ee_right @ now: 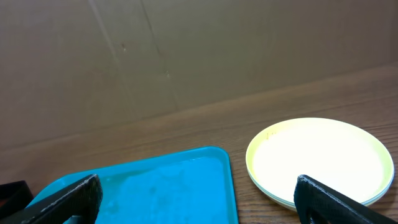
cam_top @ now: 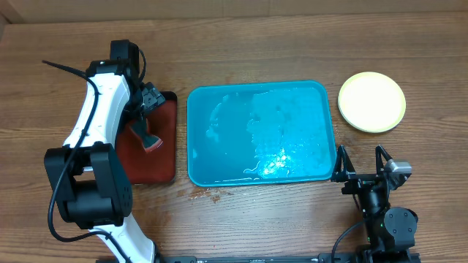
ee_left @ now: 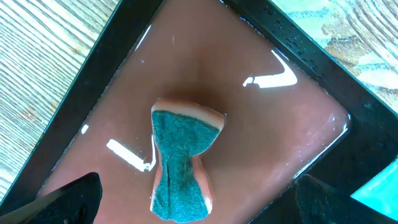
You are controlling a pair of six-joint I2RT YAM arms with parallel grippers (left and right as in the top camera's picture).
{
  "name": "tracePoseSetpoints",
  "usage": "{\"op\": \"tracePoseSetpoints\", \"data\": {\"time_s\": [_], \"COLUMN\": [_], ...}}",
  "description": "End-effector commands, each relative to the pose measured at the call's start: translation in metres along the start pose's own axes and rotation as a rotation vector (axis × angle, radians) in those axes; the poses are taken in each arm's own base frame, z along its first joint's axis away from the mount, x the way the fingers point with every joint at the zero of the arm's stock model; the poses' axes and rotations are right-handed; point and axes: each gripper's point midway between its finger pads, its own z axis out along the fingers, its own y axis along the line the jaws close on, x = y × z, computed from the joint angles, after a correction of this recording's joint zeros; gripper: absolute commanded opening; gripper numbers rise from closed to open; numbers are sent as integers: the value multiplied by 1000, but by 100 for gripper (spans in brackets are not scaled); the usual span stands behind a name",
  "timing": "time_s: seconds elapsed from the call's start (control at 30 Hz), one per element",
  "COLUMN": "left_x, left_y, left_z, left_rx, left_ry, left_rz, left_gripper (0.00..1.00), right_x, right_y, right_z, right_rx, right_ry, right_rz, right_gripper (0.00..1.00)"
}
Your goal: Clean dirty plates on tray and stack at the side
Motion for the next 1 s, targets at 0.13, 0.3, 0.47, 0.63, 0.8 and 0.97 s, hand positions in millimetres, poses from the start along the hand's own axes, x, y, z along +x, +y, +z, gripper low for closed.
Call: {"op": "tracePoseSetpoints", "data": {"time_s": [0.13, 0.3, 0.47, 0.63, 0.8, 0.97], "left_x": [23, 36, 13, 33, 75, 98], "left_y": [25, 39, 7, -50, -31, 2], "left_z": [-14, -47, -82, -125, -136, -139], "left_rx": [-75, -75, 134, 477, 539, 516], "left_ry": [99, 104, -135, -422, -549, -616], "left_rz": [144, 172, 306, 782, 961, 941], "left_gripper": [100, 100, 100, 100, 100, 100], "right_x": [2, 2, 2, 2, 2, 2], "right_y": [-1, -1, -1, -1, -1, -1], "right_z": [0, 0, 0, 0, 0, 0], "right_rx": [1, 1, 1, 1, 1, 1], "right_ry": [-4, -4, -4, -4, -4, -4], "right_rz": [1, 1, 1, 1, 1, 1], "right_gripper": [100, 100, 100, 100, 100, 100]}}
